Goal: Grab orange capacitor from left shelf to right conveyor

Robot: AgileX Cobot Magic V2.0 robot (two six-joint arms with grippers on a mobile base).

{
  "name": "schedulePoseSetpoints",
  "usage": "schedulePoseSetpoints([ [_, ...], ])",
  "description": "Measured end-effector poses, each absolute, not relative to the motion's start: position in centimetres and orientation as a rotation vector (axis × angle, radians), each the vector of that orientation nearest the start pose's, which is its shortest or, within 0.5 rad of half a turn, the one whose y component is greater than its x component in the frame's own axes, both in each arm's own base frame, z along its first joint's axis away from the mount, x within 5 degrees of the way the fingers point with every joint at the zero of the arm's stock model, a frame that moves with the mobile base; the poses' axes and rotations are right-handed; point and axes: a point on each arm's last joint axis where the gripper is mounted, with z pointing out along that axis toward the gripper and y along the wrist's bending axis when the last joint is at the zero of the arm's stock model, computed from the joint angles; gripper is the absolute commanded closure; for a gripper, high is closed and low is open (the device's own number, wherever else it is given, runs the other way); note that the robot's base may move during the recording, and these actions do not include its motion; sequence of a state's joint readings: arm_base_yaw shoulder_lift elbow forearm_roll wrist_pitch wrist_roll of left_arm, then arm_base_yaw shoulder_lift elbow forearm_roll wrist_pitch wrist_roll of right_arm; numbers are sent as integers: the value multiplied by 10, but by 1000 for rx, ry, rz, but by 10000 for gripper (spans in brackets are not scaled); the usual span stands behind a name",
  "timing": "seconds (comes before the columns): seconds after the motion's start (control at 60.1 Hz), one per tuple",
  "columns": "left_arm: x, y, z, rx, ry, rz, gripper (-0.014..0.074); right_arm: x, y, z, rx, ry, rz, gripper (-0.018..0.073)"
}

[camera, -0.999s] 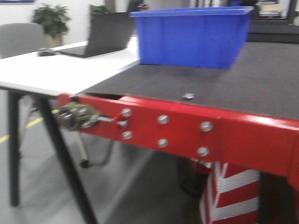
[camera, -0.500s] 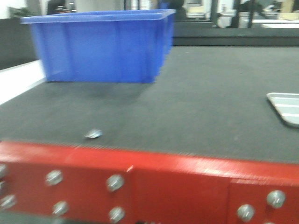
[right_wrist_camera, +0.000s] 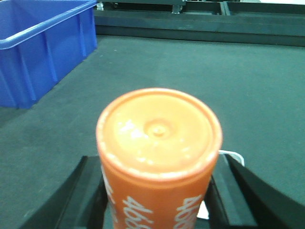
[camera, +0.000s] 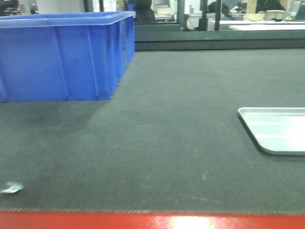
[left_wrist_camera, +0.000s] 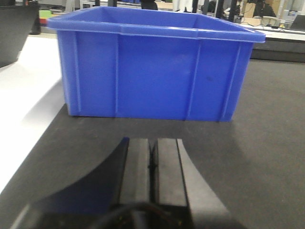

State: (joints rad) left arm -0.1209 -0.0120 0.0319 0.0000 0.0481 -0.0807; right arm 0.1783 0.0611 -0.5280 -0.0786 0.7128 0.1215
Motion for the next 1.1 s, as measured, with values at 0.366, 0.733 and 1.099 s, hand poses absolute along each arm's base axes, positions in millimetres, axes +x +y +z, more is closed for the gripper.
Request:
schedulePoseSetpoints([
  [0.366, 56, -7, 199, 31, 1553, -159, 701, 13, -2, 315, -63, 1728, 133, 466],
  [0.733, 56, -7, 199, 31, 1553, -159, 701, 13, -2, 315, -63, 1728, 133, 466],
  [1.099, 56, -7, 199, 31, 1553, -159, 701, 13, -2, 315, -63, 1728, 133, 466],
])
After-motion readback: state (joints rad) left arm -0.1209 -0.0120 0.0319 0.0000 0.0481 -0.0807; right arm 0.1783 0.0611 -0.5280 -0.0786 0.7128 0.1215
